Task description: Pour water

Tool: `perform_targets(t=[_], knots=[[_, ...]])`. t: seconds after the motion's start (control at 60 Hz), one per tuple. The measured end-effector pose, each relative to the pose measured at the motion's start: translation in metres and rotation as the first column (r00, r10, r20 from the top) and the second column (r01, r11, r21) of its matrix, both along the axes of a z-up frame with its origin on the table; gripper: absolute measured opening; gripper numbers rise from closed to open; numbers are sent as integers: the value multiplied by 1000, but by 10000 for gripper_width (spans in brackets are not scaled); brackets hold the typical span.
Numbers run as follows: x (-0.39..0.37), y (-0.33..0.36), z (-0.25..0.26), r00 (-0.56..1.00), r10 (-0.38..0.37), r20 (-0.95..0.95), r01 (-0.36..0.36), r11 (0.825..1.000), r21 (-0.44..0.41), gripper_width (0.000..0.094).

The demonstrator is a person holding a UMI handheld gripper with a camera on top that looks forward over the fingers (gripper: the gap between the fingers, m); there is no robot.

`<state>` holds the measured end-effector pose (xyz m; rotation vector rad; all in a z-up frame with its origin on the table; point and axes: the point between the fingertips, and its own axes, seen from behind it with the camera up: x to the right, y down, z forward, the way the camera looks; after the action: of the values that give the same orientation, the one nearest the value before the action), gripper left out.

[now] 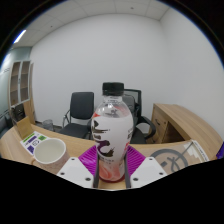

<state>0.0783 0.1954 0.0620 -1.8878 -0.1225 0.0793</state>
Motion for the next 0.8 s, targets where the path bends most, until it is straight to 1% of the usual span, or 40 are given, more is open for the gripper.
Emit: perform_targets(t=[0.033,0.067,0.1,0.133,0.15,0.183,0.217,0.25,0.267,0.317,0.4,0.45,0.583,0.717,0.8], knots=[[1,0,-1,1000,-3,-12,3,1000,0,373],[1,0,0,1000,-6,-16,6,1000,-3,408],[1,0,0,1000,-6,-14,6,1000,-13,457],[1,0,-6,1000,-7,-11,7,999,-46,508],[1,-2,-10,1000,-10,-12,9,997,-72,554],[2,-6,-14,1000,-17,-23,14,994,-111,718],[2,-10,-14,999,-24,-35,19,991,-130,879],[5,-15,-12,999,-41,-35,36,989,-140,835],[7,-18,-10,998,-53,-32,48,988,-147,830],[12,-29,-4,997,-75,-10,72,983,-169,865],[14,-55,19,996,-85,25,89,980,-176,856],[15,-75,35,994,-103,47,110,976,-186,859],[7,-148,80,988,-144,64,155,959,-239,856],[-4,-222,119,977,-185,102,206,942,-266,856],[-16,-259,138,976,-193,103,214,940,-265,855]])
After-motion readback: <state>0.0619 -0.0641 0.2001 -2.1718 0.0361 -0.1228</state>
